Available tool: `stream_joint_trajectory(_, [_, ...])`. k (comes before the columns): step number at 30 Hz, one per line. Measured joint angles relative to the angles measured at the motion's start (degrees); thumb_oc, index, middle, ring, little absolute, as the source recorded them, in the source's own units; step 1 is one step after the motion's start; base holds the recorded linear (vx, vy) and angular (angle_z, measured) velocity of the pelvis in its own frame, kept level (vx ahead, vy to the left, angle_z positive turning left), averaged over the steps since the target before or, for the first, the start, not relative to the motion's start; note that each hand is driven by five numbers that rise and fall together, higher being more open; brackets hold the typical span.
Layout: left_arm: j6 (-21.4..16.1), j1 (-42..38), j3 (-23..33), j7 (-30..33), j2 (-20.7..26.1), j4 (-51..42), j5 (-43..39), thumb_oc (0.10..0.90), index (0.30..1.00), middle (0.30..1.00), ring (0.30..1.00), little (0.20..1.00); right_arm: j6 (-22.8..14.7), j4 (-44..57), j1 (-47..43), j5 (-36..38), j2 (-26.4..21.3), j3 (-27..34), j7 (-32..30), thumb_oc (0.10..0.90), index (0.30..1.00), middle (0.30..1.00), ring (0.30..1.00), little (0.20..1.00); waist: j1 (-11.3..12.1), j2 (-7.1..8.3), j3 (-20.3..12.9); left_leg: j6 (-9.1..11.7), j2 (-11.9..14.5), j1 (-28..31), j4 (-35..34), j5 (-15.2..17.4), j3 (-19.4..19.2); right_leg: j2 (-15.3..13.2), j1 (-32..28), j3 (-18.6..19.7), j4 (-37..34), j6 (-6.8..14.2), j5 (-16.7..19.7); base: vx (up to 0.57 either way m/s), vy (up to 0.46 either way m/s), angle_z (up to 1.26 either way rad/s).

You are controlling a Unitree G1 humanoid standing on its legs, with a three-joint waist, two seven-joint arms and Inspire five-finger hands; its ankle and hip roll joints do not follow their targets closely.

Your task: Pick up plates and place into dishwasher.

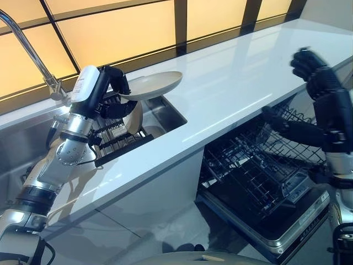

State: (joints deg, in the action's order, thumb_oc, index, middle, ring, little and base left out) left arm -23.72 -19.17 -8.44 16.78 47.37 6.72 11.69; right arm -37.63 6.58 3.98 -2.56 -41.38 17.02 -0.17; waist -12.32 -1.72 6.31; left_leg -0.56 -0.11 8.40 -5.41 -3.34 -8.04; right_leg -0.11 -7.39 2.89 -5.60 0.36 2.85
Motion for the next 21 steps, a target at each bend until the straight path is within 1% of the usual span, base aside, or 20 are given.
stream_joint_trajectory(1, [0.24,-0.05,-0.76,-0.04,0.00,-0.62,-0.73,0.100,0.300,0.300,0.300,0.200,0.27,0.17,0.00,-4.70,-2.35,-1.29,-2.31,0.800,0.900,0.900,0.900,0.900,0.21,-0.02,0.01,0.00,-0.01,-0.02,0.00,0.00,0.08,0.00,0.00,-0.08,0.00,0.02,-0.01,-0.02,-0.018,0.04])
stream_joint_trajectory(2, [0.69,-0.12,-1.64,-0.11,0.00,-1.32,-1.16,0.100,0.300,0.300,0.300,0.200,1.34,0.51,-0.21,-9.10,-4.48,-2.73,-4.23,0.800,0.900,0.900,0.900,0.900,0.56,-0.02,0.01,0.00,0.00,-0.02,0.00,-0.01,0.18,0.00,-0.03,-0.17,-0.02,0.03,-0.02,-0.03,-0.027,0.04])
stream_joint_trajectory(4, [1.10,-0.96,-3.66,-0.35,0.00,-1.49,-1.51,0.100,0.300,0.300,0.300,0.200,3.80,0.44,-1.41,-15.07,-7.22,-5.81,-6.78,0.800,0.900,0.900,0.900,0.900,1.49,-0.01,0.02,0.00,0.00,-0.04,0.01,-0.02,0.36,-0.01,-0.06,-0.37,-0.02,0.07,-0.05,-0.03,-0.029,0.05])
stream_joint_trajectory(7, [1.25,-2.75,-5.99,-0.55,0.00,-1.49,-1.58,0.100,0.300,0.300,0.300,0.200,7.85,0.36,-4.12,-20.16,-9.62,-9.84,-8.18,0.800,0.900,0.900,0.900,0.900,2.61,-0.02,0.05,-0.02,-0.06,-0.06,0.01,-0.05,0.54,-0.05,-0.10,-0.54,-0.03,0.09,-0.07,-0.02,-0.019,0.04])
stream_joint_trajectory(12, [1.13,-4.49,-7.54,-1.31,0.02,-1.61,-4.00,0.100,0.300,0.300,0.300,0.200,12.22,0.12,-9.51,-20.85,-10.34,-14.61,-8.11,0.800,0.900,0.900,0.900,0.900,3.18,0.09,0.17,-0.04,-0.16,-0.13,0.03,-0.08,1.31,-0.12,-0.38,-1.01,-0.03,0.11,-0.13,-0.02,-0.019,0.08])
stream_joint_trajectory(16, [1.13,-5.43,-7.75,-2.48,0.04,-2.01,-4.51,0.100,0.300,0.300,0.300,0.200,13.20,-0.76,-11.52,-20.85,-10.85,-15.91,-8.12,0.800,0.900,0.900,0.900,0.900,3.52,0.40,1.07,-0.06,-0.23,-0.05,0.04,-0.13,2.11,-0.21,-0.79,-1.78,-0.03,0.19,-0.26,-0.02,-0.019,0.09])
stream_joint_trajectory(21, [1.15,-5.63,-8.84,-4.05,0.04,-4.02,-5.27,0.100,0.300,0.300,0.300,0.200,14.21,-3.45,-13.14,-21.11,-10.85,-16.21,-9.94,0.800,0.900,0.900,0.900,0.900,4.30,0.50,1.64,-0.09,-0.69,-0.06,0.04,-0.14,2.51,-0.31,-0.87,-1.88,-0.03,0.30,-0.41,0.00,-0.007,0.03])
